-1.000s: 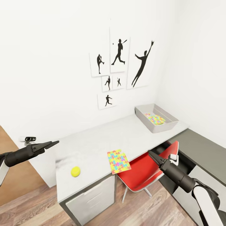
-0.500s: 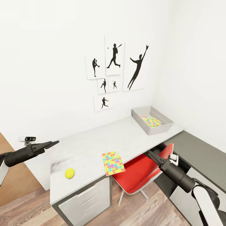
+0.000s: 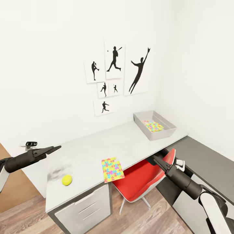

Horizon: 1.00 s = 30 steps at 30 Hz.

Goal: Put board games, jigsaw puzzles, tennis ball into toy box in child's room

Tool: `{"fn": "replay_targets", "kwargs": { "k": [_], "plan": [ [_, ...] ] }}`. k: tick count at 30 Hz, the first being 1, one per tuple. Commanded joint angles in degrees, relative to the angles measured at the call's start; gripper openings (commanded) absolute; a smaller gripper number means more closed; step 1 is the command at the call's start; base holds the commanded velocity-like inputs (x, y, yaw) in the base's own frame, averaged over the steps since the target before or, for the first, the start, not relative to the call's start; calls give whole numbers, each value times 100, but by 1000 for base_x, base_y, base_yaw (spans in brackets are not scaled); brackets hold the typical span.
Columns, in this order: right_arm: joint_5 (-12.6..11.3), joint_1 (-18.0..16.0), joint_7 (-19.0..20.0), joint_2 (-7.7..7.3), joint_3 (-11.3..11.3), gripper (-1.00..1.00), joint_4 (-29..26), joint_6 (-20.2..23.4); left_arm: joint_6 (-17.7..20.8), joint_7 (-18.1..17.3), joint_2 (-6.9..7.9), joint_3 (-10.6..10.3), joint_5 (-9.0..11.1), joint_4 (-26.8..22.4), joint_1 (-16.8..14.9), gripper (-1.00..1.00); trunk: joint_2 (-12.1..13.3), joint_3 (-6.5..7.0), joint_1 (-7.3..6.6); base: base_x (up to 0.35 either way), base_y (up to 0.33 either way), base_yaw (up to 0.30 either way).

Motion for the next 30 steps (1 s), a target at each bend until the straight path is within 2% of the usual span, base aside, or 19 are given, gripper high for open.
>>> {"fn": "replay_targets", "kwargs": {
  "k": [1, 14, 25, 30],
  "plan": [
    [-23, -5, 1, -3, -8, 100, -1, 39, 61, -21, 0, -1, 0, -1, -5, 100, -12, -12, 3, 0, -12, 0],
    [-29, -5, 1, -5, -4, 100, 2, 40, 61, -21, 1, -1, 2, -1, -4, 100, -12, -6, 3, 0, -19, -14],
    [-29, -5, 11, -3, -4, 100, -1, 40, 61, -21, 1, 0, 0, -1, -4, 100, -12, 62, 3, 0, -221, -191],
    [-25, -5, 177, 1, -4, 100, -1, 35, 61, -21, 1, 0, 2, 0, -4, 100, -12, 99, 3, 0, -94, -202]
  ]
}}
